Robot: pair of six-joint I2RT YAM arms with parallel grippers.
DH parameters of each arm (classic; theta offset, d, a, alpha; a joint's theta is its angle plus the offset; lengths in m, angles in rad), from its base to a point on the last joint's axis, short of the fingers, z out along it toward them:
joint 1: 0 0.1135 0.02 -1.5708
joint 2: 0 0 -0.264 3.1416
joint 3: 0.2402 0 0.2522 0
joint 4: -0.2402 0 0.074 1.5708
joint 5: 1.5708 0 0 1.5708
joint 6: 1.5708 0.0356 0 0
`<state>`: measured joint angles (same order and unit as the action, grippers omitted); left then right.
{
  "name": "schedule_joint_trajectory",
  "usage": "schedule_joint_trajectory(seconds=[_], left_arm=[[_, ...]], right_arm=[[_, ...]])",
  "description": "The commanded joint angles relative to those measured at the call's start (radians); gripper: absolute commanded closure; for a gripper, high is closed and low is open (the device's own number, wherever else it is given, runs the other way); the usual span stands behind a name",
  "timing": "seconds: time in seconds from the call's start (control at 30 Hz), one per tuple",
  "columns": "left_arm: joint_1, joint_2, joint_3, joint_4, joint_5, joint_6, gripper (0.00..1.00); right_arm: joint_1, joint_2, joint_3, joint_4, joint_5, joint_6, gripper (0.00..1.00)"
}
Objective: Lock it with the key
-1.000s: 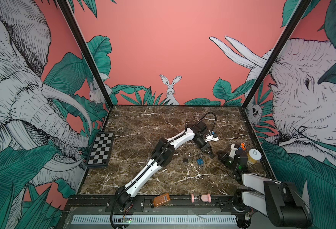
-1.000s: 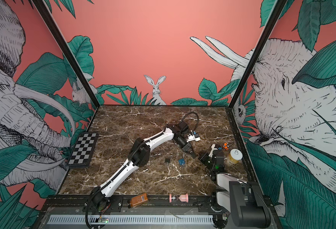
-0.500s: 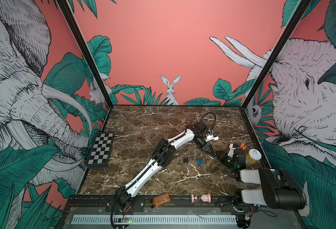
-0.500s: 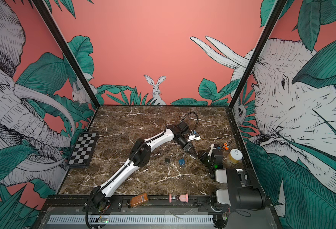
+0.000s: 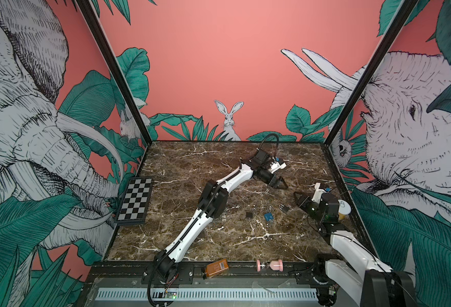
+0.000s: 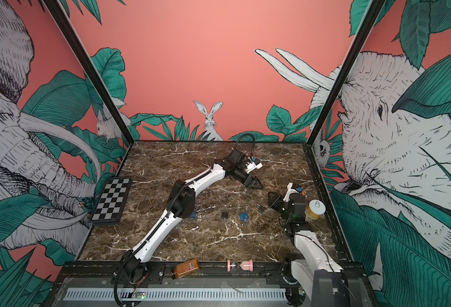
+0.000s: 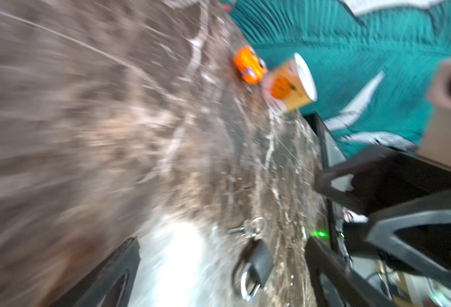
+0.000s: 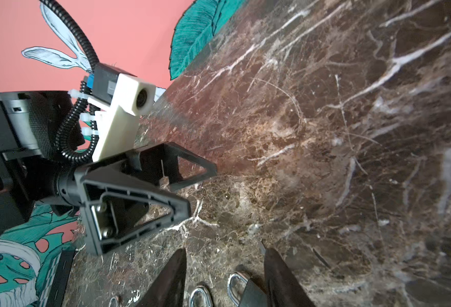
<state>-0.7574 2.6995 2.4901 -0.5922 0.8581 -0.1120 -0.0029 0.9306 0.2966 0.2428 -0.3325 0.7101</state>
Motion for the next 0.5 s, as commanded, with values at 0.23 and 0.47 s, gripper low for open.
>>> schedule_joint_trajectory(seconds=[0.23, 0.47], left_arm=[[0.019, -0.774, -0.807, 0.497, -0.526, -0.136, 0.03], [0.012, -1.043, -1.215, 0.494, -0.546, -0.225, 0.03]], right_arm=[[0.197, -0.121, 0.282, -0.577, 0.119, -0.261, 0.56], [0.453, -0.115, 0.297, -0.627, 0.328, -0.21, 0.55]])
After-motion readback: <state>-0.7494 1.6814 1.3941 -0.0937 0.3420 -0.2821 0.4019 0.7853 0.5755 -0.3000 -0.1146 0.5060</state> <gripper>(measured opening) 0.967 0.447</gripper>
